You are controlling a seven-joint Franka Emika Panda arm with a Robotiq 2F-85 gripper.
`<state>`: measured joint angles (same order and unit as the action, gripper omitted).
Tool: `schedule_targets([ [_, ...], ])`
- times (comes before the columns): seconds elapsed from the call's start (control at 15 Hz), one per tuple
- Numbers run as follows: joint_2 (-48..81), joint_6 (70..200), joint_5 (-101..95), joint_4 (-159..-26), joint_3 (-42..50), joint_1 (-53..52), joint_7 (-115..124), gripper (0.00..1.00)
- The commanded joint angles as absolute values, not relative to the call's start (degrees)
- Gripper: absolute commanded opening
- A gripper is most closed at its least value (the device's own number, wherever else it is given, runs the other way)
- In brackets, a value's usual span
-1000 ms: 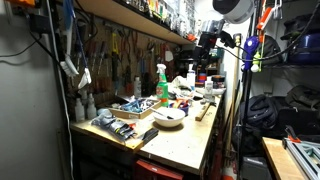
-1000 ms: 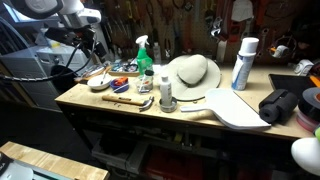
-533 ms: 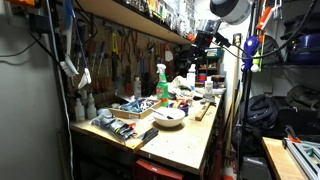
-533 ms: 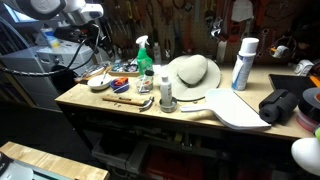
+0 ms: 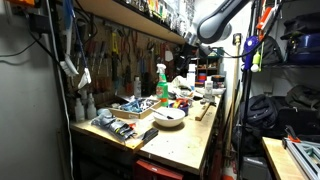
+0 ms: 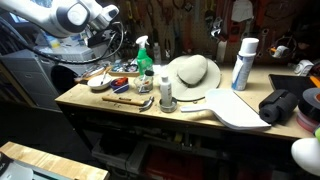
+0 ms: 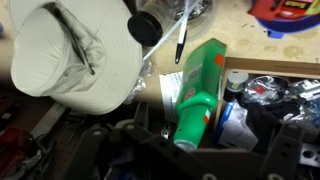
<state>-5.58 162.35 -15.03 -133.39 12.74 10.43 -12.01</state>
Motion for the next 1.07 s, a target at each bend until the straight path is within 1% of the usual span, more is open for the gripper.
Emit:
schedule_targets([
  [0.0,-3.1,162.6,-15.3,-131.8,12.3,11.0,-12.3,1.00],
  [0.47,8.9,161.3,-18.3,-125.0,12.8,10.9,-10.5,1.00],
  [0.73,15.4,163.0,-17.9,-121.8,13.5,10.6,-9.8,0.99],
  [0.8,16.6,163.3,-17.2,-120.6,13.5,10.6,-9.6,0.92],
  [0.87,17.7,163.8,-17.2,-119.5,13.8,10.5,-9.0,0.88],
  [1.0,19.5,163.2,-17.1,-117.1,14.2,10.3,-8.1,0.74],
])
